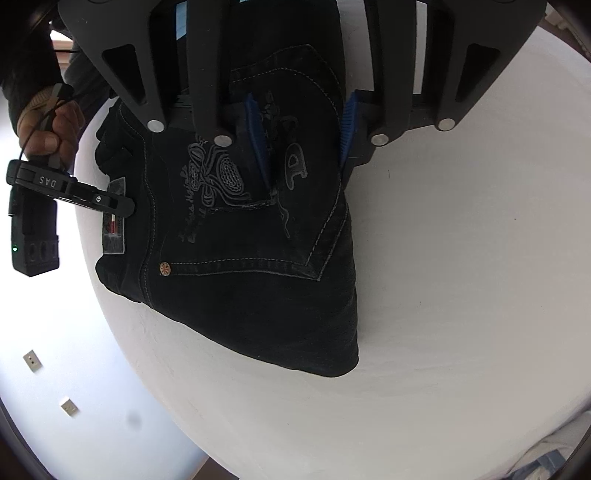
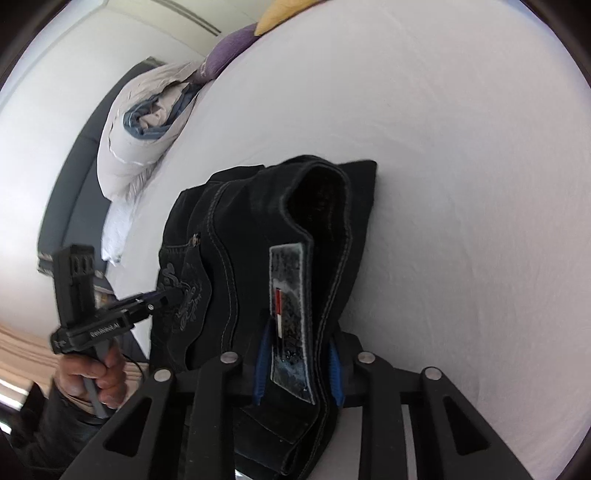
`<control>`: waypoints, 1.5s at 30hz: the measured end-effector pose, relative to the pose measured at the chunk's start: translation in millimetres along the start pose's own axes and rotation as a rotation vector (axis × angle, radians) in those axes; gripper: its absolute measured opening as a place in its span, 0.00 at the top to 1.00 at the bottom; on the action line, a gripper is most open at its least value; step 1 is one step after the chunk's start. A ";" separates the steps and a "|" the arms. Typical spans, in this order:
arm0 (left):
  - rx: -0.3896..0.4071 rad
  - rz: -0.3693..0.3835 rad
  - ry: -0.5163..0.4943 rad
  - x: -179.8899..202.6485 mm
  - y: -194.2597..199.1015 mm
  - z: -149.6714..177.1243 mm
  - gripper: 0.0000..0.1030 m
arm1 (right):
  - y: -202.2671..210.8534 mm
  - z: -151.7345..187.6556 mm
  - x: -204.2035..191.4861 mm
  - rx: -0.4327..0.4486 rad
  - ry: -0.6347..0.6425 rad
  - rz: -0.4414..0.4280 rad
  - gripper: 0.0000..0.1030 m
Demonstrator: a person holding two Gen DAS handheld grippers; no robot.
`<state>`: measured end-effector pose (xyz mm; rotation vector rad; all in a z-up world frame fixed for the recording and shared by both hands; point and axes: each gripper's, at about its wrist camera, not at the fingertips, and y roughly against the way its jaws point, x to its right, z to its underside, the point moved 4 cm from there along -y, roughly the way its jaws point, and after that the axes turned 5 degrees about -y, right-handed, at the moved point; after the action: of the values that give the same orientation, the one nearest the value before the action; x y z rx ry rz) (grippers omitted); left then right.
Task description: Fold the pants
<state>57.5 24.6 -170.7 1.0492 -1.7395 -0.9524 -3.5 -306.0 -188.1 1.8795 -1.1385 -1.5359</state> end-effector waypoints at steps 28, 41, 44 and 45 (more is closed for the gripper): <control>0.181 -0.221 -0.202 99.2 25.6 -142.2 0.83 | 63.1 -130.7 -19.6 0.230 0.237 0.159 0.82; 0.126 -0.239 -0.162 103.9 -60.6 -174.3 0.82 | 2.0 -185.4 36.3 0.162 0.164 0.239 0.73; 0.137 -0.247 -0.152 109.6 -65.8 -172.5 0.77 | -1.8 -184.5 46.3 0.173 0.138 0.241 0.57; 0.142 -0.242 -0.145 110.0 -66.5 -171.5 0.76 | -0.8 -183.5 48.2 0.183 0.131 0.249 0.51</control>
<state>204.2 -129.0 -142.6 1.3349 -1.8489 -1.0897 172.8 -372.4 -166.1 1.8394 -1.4309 -1.1905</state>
